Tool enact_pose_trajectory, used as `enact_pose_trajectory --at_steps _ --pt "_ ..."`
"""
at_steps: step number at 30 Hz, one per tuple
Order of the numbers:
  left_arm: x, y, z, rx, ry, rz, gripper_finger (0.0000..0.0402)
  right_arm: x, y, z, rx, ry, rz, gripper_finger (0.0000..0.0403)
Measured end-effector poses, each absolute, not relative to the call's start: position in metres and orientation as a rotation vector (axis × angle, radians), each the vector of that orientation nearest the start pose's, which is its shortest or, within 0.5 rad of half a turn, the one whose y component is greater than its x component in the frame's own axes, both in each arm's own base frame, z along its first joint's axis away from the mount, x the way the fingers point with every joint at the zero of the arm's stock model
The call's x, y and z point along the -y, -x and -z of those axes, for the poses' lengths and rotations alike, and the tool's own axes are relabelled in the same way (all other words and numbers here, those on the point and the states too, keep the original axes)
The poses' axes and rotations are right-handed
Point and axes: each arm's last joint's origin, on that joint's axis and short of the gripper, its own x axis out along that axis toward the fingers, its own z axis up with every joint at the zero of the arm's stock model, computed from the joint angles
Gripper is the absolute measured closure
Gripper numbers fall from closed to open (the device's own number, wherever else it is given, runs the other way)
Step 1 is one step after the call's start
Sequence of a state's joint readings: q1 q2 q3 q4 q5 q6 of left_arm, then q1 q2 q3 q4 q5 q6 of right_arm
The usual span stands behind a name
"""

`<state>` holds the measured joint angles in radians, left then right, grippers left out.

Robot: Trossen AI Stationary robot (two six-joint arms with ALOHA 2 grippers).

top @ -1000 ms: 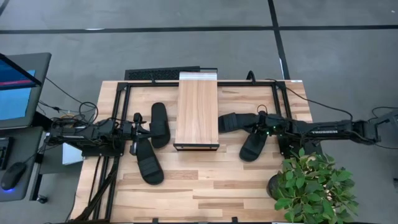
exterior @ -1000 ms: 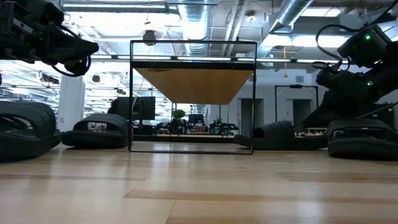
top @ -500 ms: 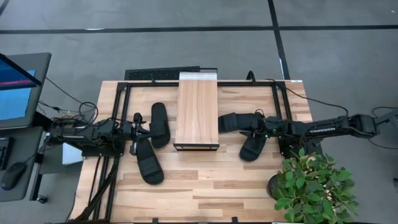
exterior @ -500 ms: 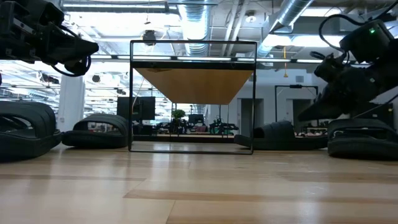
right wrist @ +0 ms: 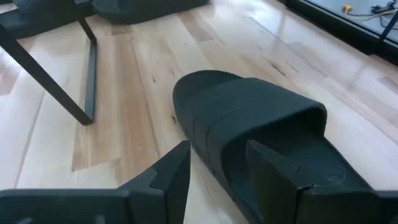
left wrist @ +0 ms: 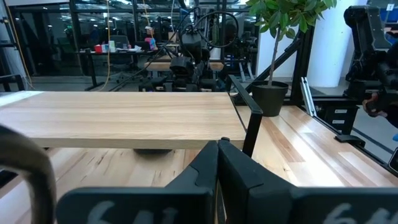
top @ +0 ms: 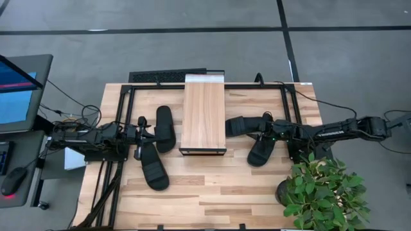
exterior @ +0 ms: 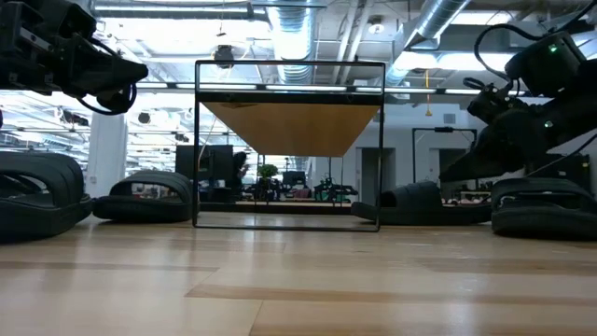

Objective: Pick and place slides into the shelf
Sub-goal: Put the black slide on the shelf

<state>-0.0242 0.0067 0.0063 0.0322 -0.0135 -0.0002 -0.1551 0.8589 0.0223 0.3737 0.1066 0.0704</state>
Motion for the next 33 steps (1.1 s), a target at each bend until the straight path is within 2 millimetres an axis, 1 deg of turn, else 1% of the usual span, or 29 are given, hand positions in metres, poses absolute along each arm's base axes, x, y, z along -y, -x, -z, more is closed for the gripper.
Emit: enact_pose_trajectory --at_steps 4,11,24,33 --pt "0.0019 -0.0976 -0.1683 0.032 0.004 0.010 0.0401 0.0251 -0.1409 -0.1196 -0.444 -0.080 0.272 0.0251" --pt "0.0020 -0.0976 -0.1683 0.032 0.004 0.011 0.0401 0.0251 -0.1409 -0.1195 -0.443 -0.092 0.275 0.0260" --pt "0.0019 -0.0976 -0.1683 0.032 0.001 0.010 0.0401 0.0251 -0.1409 -0.1195 -0.430 -0.188 0.297 0.0266" --pt "0.0019 -0.0976 -0.1682 0.032 0.004 0.010 0.0401 0.0251 -0.1411 -0.1200 -0.427 -0.172 0.293 0.0264"
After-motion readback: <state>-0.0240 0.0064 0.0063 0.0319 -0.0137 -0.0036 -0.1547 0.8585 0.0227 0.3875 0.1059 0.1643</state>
